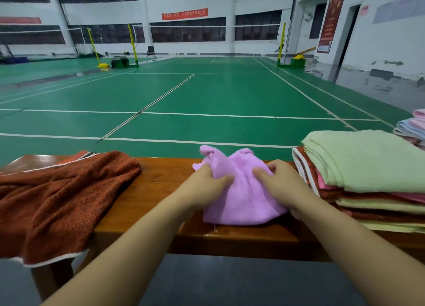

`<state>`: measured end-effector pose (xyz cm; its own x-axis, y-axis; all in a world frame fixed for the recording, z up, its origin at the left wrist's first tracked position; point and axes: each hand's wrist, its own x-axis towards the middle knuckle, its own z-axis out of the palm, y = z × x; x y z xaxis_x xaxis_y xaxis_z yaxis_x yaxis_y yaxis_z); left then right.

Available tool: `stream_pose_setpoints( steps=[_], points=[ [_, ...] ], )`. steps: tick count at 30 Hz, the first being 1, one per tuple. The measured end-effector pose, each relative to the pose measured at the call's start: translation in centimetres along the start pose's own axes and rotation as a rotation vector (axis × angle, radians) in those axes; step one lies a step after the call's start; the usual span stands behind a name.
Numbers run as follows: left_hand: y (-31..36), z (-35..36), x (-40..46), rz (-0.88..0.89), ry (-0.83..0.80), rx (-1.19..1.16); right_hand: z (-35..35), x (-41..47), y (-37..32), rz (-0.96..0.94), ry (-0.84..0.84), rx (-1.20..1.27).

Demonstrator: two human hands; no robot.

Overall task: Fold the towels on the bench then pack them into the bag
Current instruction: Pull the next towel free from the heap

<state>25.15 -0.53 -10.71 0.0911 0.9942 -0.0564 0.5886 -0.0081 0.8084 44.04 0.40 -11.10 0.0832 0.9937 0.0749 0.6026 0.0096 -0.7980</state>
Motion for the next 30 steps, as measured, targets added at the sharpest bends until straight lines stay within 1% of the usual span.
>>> stream_pose_setpoints(
  steps=[2, 3, 5, 6, 8, 9, 11, 13, 14, 16, 17, 18, 19, 20, 21, 22, 23, 24, 25, 27, 30],
  points=[
    [-0.6, 0.5, 0.5, -0.02, 0.053, -0.277, 0.3, 0.0, 0.3, 0.021, 0.029, 0.045],
    [-0.7, 0.3, 0.6, -0.042, 0.074, -0.349, 0.4, 0.0, 0.5, 0.034, 0.04, 0.046],
    [-0.9, -0.3, 0.8, -0.119, 0.101, -0.374, 0.6, 0.2, 0.7, 0.075, 0.043, 0.035],
    [-1.0, -0.7, 0.9, -0.162, 0.094, -0.346, 0.6, 0.3, 0.8, 0.086, 0.042, 0.027],
    [-0.8, -1.6, 1.0, -0.27, 0.038, -0.243, 0.3, 0.6, 0.8, 0.09, 0.036, -0.032],
    [-0.7, -2.1, 1.0, -0.311, 0.006, -0.136, 0.0, 0.7, 0.6, 0.091, 0.026, -0.092],
    [-0.8, -3.0, 1.0, -0.337, -0.029, 0.214, -0.5, 0.5, 0.5, 0.084, -0.014, -0.273],
    [-1.0, -4.0, 0.8, -0.345, -0.014, 0.502, -0.9, 0.0, 0.4, 0.057, -0.029, -0.511],
    [-1.2, -4.3, 0.6, -0.347, 0.017, 0.604, -1.1, -0.2, 0.3, 0.035, -0.015, -0.637],
    [-1.3, -4.3, 0.3, -0.311, 0.168, 0.774, -1.4, -0.5, 0.1, -0.028, 0.062, -0.816],
    [-1.1, -3.9, 0.3, -0.256, 0.265, 0.806, -1.5, -0.5, 0.1, -0.1, 0.115, -0.832],
    [-0.8, -3.3, 0.3, -0.16, 0.348, 0.786, -1.5, -0.3, 0.3, -0.212, 0.156, -0.784],
    [-0.5, -2.5, 0.4, -0.024, 0.4, 0.73, -1.3, -0.2, 0.4, -0.333, 0.152, -0.689],
    [-0.3, -1.5, 0.5, 0.118, 0.397, 0.657, -0.9, 0.0, 0.6, -0.422, 0.089, -0.578],
    [-0.2, -0.5, 0.6, 0.234, 0.337, 0.588, -0.4, 0.2, 0.9, -0.463, -0.015, -0.499],
    [-0.3, 0.6, 0.9, 0.294, 0.236, 0.577, 0.3, 0.4, 1.3, -0.463, -0.129, -0.474],
    [-0.7, 1.6, 1.2, 0.294, 0.123, 0.624, 0.9, 0.6, 1.8, -0.432, -0.219, -0.491],
    [-1.3, 2.2, 1.5, 0.251, 0.032, 0.686, 1.4, 0.7, 2.1, -0.381, -0.276, -0.526],
    [-1.7, 2.5, 1.9, 0.197, -0.025, 0.715, 1.7, 0.8, 2.4, -0.33, -0.302, -0.549],
    [-2.3, 2.4, 2.6, 0.144, -0.067, 0.697, 1.7, 0.9, 2.4, -0.273, -0.309, -0.571],
    [-2.5, 2.2, 3.0, 0.154, -0.076, 0.686, 1.6, 0.7, 2.0, -0.269, -0.298, -0.611]
  ],
)
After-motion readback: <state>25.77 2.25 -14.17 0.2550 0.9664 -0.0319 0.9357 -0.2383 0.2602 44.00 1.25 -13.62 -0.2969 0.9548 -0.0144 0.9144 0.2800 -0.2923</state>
